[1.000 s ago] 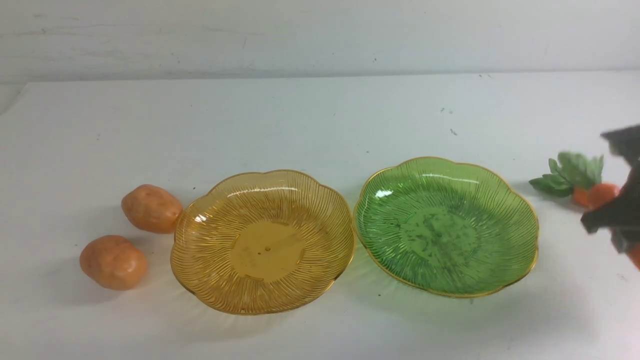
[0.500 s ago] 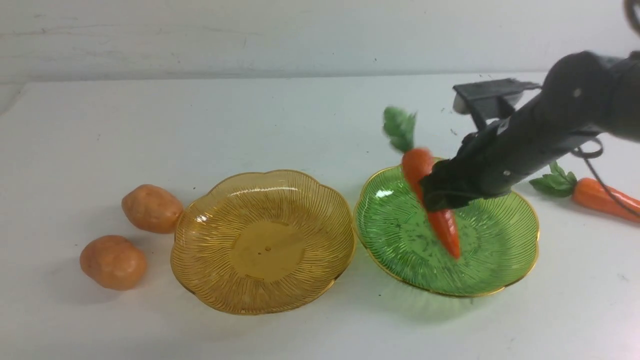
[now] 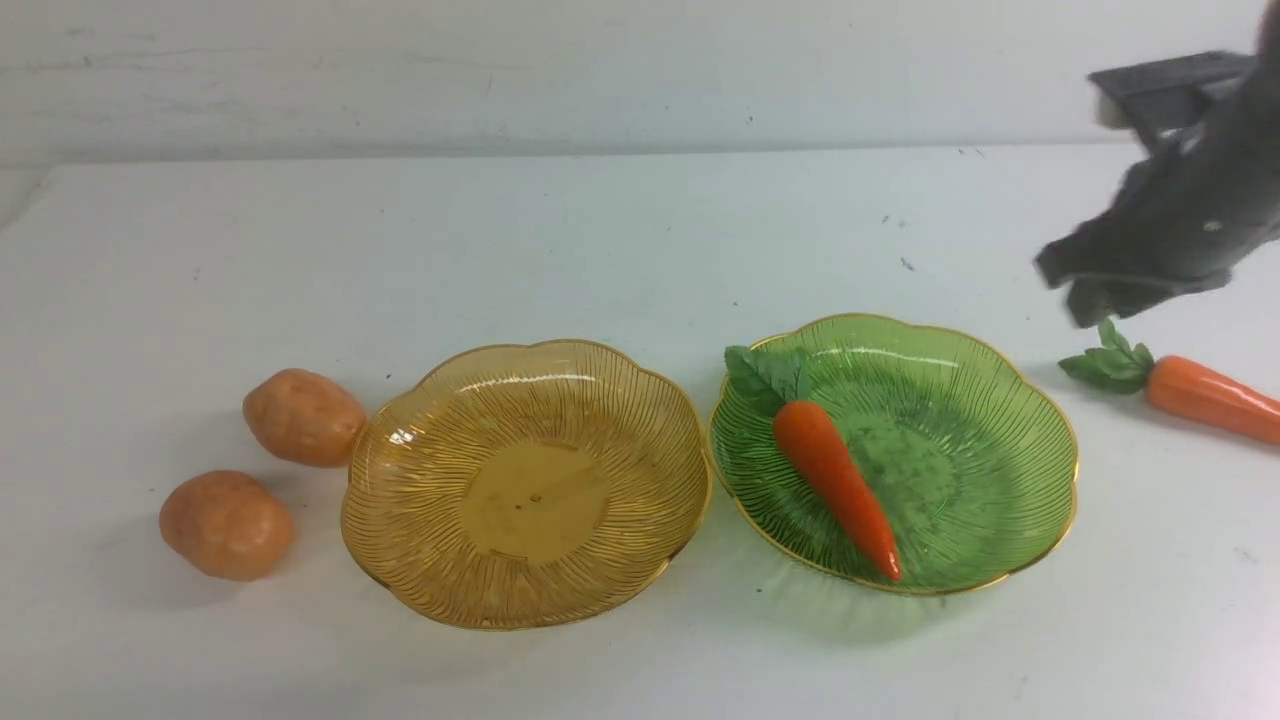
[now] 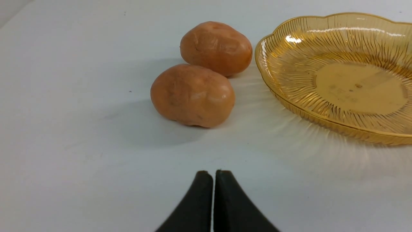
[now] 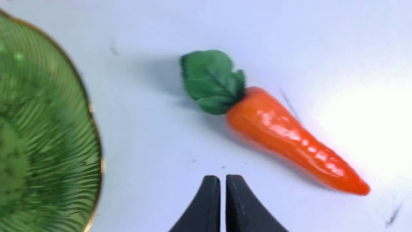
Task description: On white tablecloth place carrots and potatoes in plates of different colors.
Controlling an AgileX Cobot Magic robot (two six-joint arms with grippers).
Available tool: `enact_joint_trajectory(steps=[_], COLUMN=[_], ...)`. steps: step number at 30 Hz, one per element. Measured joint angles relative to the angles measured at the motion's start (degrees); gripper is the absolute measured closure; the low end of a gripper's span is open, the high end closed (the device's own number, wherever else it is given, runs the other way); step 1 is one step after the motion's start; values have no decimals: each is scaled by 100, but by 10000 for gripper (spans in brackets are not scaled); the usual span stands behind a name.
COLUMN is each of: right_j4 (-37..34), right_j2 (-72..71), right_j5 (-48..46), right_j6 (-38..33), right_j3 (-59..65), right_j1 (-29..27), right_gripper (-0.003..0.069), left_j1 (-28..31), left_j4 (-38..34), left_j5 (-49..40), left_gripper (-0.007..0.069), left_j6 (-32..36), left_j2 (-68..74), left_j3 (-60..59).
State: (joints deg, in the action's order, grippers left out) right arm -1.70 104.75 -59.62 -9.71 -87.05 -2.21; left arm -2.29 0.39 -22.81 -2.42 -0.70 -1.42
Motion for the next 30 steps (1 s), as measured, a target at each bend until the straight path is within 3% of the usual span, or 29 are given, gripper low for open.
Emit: enact_joint_trajectory(steps=[3,6,9,15,17,19,23,25,30], right_j4=[-24,-74,-68,734,929,1019,1041,940,562], right_j2=[143,326,543,1121,1303,1489,1769,1778,1831], right_j5=[109,215,321,907,974,1015,1076,1041,713], right_j6=[-105,-254,-530,-1396,-1428,-1447,-1443,-1352,-1078], right_j3=[-6,-6,-6,-6,-6,-6,-34,-42,-227], right_j1=[-365,-507,-538,-434,-434,-434,-434,-434,-434], right_gripper=[645,622,534,81,2,-22,-29,18,259], left_j1=[0,0,0,0,0,0,0,0,0], left_j4=[0,0,0,0,0,0,0,0,0], left_j5=[0,0,0,0,0,0,0,0,0], left_gripper=[627,627,627,627,627,627,627,627,627], left_j6=[0,0,0,0,0,0,0,0,0], left_j2=[0,0,0,0,0,0,0,0,0], left_j3=[0,0,0,0,0,0,0,0,0])
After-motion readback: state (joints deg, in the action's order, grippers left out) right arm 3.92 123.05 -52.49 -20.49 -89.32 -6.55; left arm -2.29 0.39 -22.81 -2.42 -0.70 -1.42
